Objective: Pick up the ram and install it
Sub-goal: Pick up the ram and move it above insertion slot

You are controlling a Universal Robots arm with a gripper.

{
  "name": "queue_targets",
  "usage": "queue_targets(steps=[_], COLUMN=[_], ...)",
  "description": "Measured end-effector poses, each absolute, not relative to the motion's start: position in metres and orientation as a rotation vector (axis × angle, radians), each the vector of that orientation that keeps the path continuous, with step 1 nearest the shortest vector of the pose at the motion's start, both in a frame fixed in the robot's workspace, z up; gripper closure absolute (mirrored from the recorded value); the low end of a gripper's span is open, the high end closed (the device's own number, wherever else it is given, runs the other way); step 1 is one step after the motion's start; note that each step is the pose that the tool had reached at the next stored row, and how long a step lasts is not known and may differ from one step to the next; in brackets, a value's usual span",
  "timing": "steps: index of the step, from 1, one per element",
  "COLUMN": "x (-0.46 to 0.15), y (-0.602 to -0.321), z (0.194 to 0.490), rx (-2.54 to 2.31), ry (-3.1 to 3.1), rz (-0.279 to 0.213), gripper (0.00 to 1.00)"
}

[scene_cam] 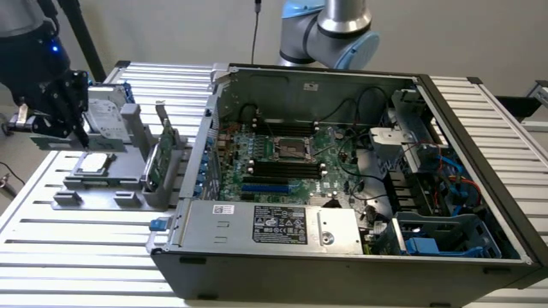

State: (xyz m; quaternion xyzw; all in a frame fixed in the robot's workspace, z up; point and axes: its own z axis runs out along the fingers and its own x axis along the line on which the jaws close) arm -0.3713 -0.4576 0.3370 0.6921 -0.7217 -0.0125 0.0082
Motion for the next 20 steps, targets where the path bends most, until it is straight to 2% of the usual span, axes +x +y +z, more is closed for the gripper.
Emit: queue_targets(steps=[7, 20], x=[-0.341, -0.282], y=[-0.458, -0.458], z=[0.358, 0.371], rx=[2.163, 2.172], ry=[-2.253, -2.259], rz=[-0.044, -0.072], gripper=[0.86, 0.86])
